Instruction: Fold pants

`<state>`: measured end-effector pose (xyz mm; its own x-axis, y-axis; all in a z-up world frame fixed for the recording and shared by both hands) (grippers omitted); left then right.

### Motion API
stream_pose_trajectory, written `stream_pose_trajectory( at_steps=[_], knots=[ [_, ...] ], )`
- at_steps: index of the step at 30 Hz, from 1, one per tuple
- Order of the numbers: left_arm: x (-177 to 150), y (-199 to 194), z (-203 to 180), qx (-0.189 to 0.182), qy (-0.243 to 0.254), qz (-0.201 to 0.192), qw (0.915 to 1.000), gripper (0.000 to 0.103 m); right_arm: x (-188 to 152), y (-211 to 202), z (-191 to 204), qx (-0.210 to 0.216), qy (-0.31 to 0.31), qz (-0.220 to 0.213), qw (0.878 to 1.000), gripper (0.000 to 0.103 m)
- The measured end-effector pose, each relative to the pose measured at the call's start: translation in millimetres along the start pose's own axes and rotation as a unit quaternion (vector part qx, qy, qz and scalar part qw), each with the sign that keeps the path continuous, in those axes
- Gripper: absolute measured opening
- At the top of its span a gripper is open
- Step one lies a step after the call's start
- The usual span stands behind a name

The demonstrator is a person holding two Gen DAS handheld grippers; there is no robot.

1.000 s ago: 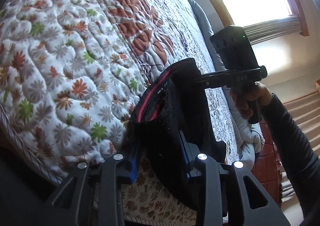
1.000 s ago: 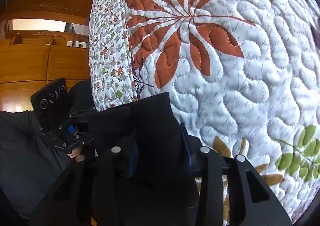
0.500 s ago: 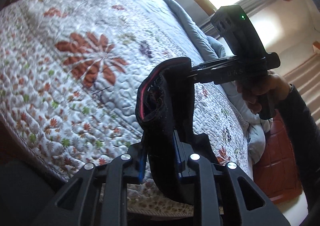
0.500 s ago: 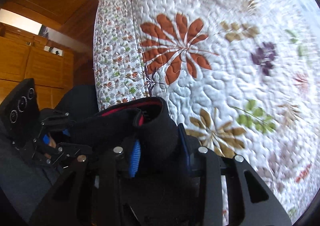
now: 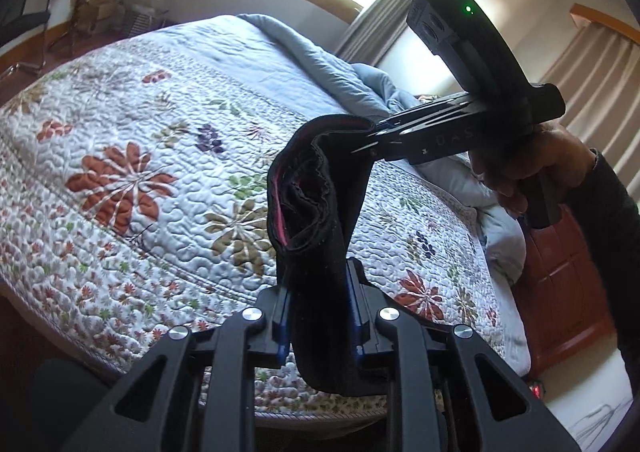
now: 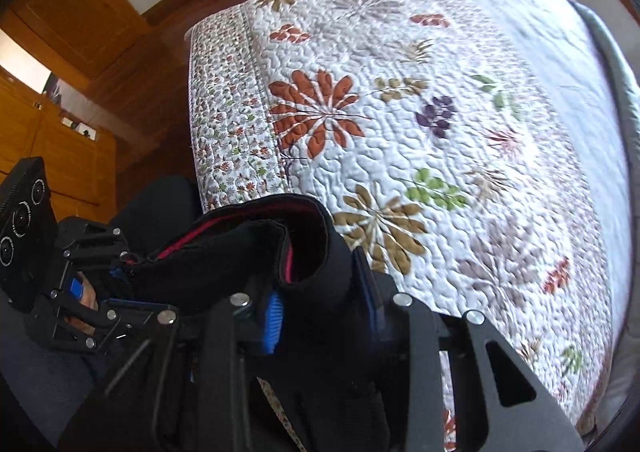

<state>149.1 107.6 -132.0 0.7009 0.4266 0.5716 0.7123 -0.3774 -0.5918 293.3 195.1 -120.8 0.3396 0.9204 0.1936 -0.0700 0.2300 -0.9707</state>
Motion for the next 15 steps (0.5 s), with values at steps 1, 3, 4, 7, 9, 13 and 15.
stream_pose_trajectory(
  at_steps=[1, 3, 4, 7, 9, 13, 15],
  knots=[
    [1, -1, -6, -0.001, 0.007, 0.0, 1.0, 0.022, -5, -7, 1, -0.008, 0.003, -0.004, 1.0, 0.03],
    [1, -4, -16, -0.003, 0.018, -0.001, 0.9998, 0.022, -12, -16, 1, -0.018, 0.007, -0.009, 1.0, 0.03],
    [1, -5, -22, -0.003, 0.025, -0.002, 0.9997, 0.022, -16, -22, 1, -0.025, 0.01, -0.013, 1.0, 0.03],
    [1, -6, -35, -0.005, 0.042, -0.002, 0.9991, 0.022, -28, -35, 2, -0.04, 0.017, -0.022, 0.999, 0.03],
    [1, -8, -44, -0.005, 0.053, -0.002, 0.9986, 0.022, -35, -42, 3, -0.049, 0.02, -0.027, 0.998, 0.03],
    [-1, -11, -59, -0.004, 0.074, 0.0, 0.9973, 0.022, -48, -54, 7, -0.069, 0.024, -0.032, 0.997, 0.03],
    [-3, -12, -66, -0.004, 0.084, 0.001, 0.9965, 0.022, -54, -59, 9, -0.077, 0.026, -0.033, 0.996, 0.03]
  ],
)
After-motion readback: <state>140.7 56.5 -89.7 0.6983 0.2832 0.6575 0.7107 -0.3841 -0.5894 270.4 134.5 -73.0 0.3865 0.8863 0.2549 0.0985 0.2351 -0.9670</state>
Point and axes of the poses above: each gripper's, at about its wrist camera, not at the fingertips, and y roughly the way its jaws point, z to its left, x to its top, the point moved 2 cm from there along y, roughly the way its jaws point, and after that the axes turned 2 degrees about x, right-handed, at the moved point
